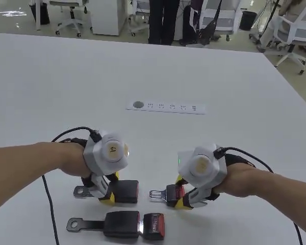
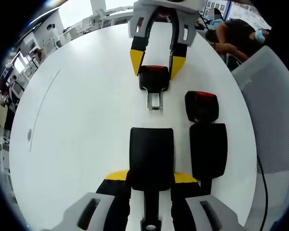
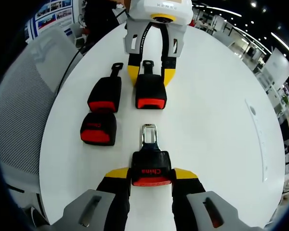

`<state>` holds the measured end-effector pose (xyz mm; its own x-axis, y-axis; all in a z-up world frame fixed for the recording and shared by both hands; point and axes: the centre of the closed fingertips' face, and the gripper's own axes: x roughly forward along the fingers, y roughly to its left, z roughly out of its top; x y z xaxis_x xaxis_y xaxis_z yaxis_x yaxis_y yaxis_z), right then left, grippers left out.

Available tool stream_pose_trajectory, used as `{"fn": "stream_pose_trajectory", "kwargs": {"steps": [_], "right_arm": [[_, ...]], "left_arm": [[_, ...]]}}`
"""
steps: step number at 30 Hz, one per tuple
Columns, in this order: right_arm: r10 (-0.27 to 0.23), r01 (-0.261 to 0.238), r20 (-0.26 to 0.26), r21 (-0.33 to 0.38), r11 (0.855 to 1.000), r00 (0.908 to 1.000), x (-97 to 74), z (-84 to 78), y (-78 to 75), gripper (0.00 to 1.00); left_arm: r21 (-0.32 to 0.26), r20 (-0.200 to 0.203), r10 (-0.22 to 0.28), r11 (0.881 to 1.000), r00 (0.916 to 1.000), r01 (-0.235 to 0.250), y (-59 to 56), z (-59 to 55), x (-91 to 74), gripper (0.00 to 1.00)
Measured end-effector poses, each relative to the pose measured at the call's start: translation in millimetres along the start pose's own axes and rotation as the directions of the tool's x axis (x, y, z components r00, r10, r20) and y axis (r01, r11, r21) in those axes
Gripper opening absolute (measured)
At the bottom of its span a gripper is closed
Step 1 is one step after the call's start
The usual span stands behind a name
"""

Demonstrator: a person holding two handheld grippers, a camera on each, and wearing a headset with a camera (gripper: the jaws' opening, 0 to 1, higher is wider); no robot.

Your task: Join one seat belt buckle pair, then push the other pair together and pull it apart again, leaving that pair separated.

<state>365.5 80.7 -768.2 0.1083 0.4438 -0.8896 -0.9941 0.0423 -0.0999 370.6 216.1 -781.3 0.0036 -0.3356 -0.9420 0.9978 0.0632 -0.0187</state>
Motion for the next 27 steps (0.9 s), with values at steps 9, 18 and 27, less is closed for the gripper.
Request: {"fn": "stream_pose_trajectory", "kwargs": {"steps": [9,18,27], "right_arm": [[0.002,-0.002,-0.006,0.01,1.0,1.0,-3.8,-9.5,-2.5,0.29],[0.001,-0.002,-0.022,-0.016,1.0,0.9998,-8.0,-24.0,-3.3,0.29],[-0.001,0.0,-0.02,-0.04,0.999,0.9998,-8.0,-24.5,-3.9,0.3]], "left_arm": [[0.001,0.002,0.0,1.0,1.0,0.0,0.5,0.2,-0.4,0.32],[0.006,-0.002,0.001,1.0,1.0,-0.001,1.0,0.1,-1.0,0.33],[0.001,0.005,0.005,1.0,1.0,-0.005,0.2,1.6,-1.7,0.33]]}}
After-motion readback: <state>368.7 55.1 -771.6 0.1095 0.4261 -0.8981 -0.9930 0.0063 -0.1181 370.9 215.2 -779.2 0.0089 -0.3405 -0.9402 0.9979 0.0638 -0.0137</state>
